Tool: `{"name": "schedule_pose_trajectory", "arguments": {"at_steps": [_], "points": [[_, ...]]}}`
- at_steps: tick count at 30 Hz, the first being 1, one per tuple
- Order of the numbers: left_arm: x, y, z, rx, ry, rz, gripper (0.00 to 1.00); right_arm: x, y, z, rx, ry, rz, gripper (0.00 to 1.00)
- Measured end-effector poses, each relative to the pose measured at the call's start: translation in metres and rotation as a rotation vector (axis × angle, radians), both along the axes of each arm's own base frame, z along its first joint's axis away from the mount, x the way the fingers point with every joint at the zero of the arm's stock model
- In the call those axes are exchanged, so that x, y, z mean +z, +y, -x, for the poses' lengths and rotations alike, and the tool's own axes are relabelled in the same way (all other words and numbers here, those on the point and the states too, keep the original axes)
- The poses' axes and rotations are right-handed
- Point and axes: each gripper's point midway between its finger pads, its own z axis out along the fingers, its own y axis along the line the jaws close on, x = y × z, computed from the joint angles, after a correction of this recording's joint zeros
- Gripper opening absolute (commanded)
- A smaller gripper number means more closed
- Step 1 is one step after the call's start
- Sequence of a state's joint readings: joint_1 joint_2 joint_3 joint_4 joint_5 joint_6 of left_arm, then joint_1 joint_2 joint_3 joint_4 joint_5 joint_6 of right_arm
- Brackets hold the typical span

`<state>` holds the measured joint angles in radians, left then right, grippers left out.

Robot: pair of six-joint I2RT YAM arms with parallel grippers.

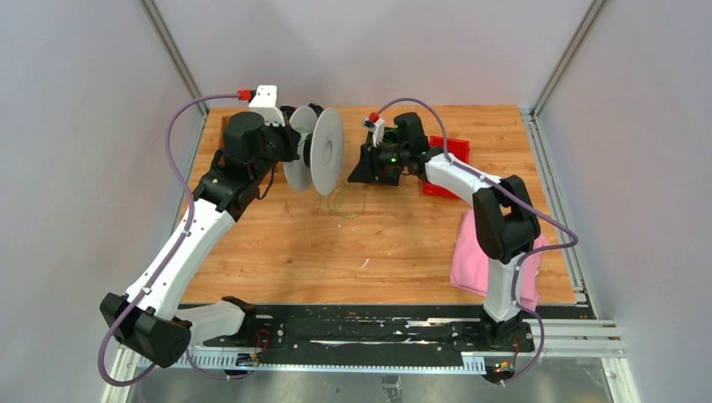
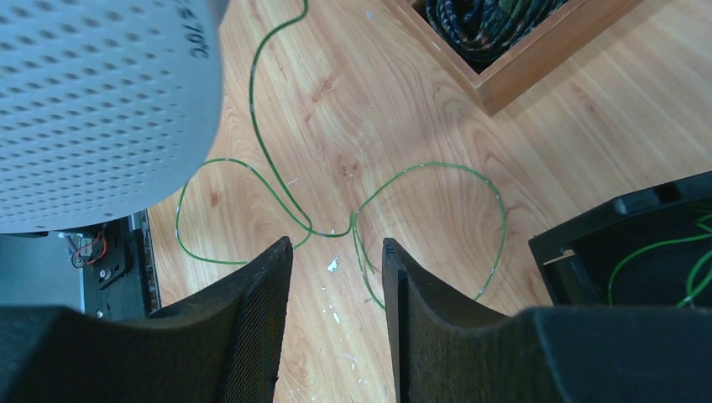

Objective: Wrap the cables
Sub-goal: Wrap the cable around the cable reel.

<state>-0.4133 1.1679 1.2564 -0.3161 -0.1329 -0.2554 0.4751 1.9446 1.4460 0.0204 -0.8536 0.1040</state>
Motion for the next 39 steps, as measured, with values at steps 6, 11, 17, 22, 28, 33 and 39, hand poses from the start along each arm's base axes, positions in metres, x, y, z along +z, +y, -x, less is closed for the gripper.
{"name": "schedule_pose_trajectory", "arguments": {"at_steps": [6, 11, 17, 22, 28, 33, 39], "points": [[0.000, 0.000, 0.000, 0.001, 0.002, 0.007, 0.00, -0.007, 0.011, 0.005, 0.027, 0.018, -0.018, 0.44], [0.000, 0.000, 0.000, 0.002, 0.002, 0.007, 0.00, -0.006, 0.020, 0.011, 0.055, 0.017, -0.034, 0.45], [0.000, 0.000, 0.000, 0.002, 0.002, 0.007, 0.00, -0.029, 0.027, 0.014, 0.066, 0.071, -0.015, 0.45], [0.000, 0.000, 0.000, 0.001, 0.002, 0.007, 0.00, -0.033, 0.029, 0.016, 0.069, 0.093, -0.015, 0.45], [0.000, 0.000, 0.000, 0.001, 0.002, 0.007, 0.00, -0.025, 0.032, 0.016, 0.080, 0.089, -0.042, 0.44], [0.000, -0.001, 0.000, -0.001, 0.002, 0.007, 0.00, -0.018, 0.035, 0.016, 0.088, 0.098, -0.070, 0.44], [0.000, -0.001, 0.000, -0.001, 0.002, 0.008, 0.00, -0.011, 0.041, 0.013, 0.094, 0.107, -0.098, 0.38]]}}
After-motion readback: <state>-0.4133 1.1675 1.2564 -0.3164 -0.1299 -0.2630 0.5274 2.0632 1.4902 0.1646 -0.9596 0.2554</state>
